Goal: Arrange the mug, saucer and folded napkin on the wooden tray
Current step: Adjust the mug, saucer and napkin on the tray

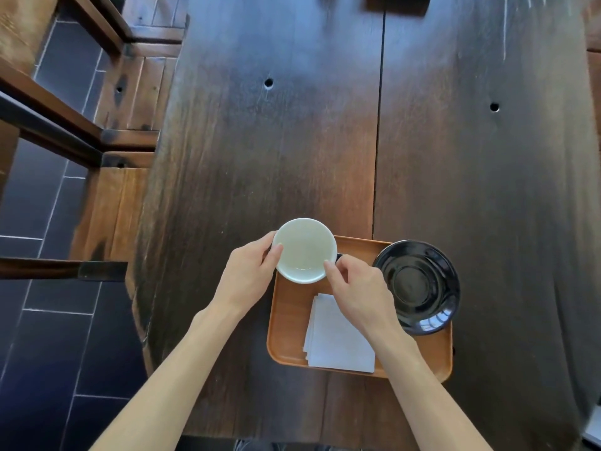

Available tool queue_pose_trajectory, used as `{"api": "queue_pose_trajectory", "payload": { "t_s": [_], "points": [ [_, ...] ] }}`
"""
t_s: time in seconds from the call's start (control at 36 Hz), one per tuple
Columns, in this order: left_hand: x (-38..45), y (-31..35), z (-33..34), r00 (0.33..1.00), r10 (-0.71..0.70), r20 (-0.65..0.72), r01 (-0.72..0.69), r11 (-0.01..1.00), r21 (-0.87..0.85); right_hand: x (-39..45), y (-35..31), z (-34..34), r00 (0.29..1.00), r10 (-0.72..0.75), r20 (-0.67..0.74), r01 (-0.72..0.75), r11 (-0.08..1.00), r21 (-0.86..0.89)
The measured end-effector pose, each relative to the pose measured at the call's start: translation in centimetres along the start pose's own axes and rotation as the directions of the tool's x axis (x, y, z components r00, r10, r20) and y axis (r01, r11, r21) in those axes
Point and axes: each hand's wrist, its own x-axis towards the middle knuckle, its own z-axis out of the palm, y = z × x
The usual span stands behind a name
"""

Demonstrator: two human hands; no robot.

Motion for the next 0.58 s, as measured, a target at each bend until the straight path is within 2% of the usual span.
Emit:
{"api": "queue_pose_trajectory", "payload": {
  "t_s": [0.19, 0.25, 0.31, 0.42, 0.47, 0.58],
  "points": [
    [0.4, 0.0, -0.1, 1.000, -0.016, 0.015, 0.016, 1.000, -0.009, 0.0, 0.1, -0.3, 0.999, -0.003, 0.050, 0.003, 1.000, -0.015],
    [0.3, 0.1, -0.1, 0.997, -0.073, 0.023, 0.073, 0.997, 0.000, 0.3, 0.1, -0.8, 0.998, 0.013, 0.059, -0.012, 1.000, -0.023],
    [-0.1, 0.1, -0.2, 0.989, -0.144, 0.022, 0.143, 0.990, 0.013, 0.7, -0.1, -1.5, 1.000, 0.008, 0.010, -0.008, 0.998, -0.059],
    [-2.1, 0.3, -0.2, 0.984, -0.158, -0.083, 0.171, 0.966, 0.195, 1.9, -0.8, -3.1, 0.998, -0.041, -0.051, 0.035, 0.994, -0.107],
    [-3.1, 0.7, -0.1, 0.981, -0.168, -0.098, 0.189, 0.943, 0.274, 3.0, -1.4, -3.7, 0.991, -0.133, -0.007, 0.131, 0.981, -0.141],
    [-3.9, 1.3, 0.9, 0.981, -0.193, -0.017, 0.183, 0.895, 0.408, 5.3, -2.5, -3.9, 0.960, -0.250, 0.125, 0.274, 0.930, -0.245]
  ]
}}
